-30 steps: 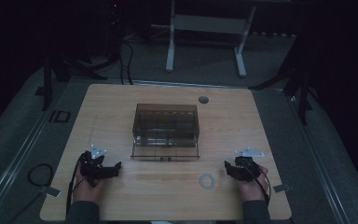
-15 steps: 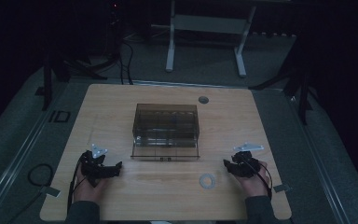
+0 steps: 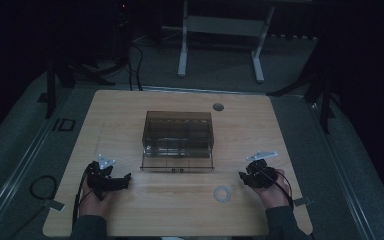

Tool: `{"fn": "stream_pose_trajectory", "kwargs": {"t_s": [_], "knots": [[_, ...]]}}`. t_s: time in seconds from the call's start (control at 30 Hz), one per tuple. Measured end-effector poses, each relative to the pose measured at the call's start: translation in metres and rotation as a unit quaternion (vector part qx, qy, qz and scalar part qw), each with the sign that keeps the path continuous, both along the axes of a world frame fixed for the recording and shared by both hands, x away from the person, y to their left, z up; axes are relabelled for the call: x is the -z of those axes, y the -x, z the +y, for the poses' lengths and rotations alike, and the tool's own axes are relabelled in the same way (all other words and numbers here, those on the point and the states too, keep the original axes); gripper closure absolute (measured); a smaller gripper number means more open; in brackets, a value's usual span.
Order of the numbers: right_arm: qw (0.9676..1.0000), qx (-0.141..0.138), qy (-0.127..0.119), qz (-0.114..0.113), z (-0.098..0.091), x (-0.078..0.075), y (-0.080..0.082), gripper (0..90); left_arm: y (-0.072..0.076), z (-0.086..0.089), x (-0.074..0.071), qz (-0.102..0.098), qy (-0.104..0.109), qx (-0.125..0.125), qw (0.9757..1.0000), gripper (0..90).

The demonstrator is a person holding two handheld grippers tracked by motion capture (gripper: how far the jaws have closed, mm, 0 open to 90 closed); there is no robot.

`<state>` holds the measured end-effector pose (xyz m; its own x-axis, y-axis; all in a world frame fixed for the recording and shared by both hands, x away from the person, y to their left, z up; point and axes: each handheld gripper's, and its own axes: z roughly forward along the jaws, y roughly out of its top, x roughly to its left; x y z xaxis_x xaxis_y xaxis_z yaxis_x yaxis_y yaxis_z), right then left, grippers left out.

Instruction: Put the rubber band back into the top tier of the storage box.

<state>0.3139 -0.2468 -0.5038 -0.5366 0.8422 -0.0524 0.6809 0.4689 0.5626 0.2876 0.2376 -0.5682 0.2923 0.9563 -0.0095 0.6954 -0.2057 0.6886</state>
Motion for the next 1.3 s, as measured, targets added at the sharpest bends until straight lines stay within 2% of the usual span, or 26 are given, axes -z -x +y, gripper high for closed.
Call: {"fn": "stream_pose_trajectory", "kwargs": {"t_s": [0.47,0.8,1.3], "knots": [[0.9990,-0.031,0.030,0.009,0.010,-0.008,-0.002,65.1,0.000,0.000,0.000,-0.001,0.000,0.000,1.0000,3.8],[0.9963,-0.065,0.051,0.024,0.022,-0.010,-0.004,65.8,0.000,0.000,0.000,-0.001,0.001,0.000,1.0000,3.8],[0.9931,-0.091,0.063,0.040,0.036,-0.010,-0.003,66.1,0.000,0.000,0.000,-0.001,0.001,0.000,1.0000,3.8]]}}
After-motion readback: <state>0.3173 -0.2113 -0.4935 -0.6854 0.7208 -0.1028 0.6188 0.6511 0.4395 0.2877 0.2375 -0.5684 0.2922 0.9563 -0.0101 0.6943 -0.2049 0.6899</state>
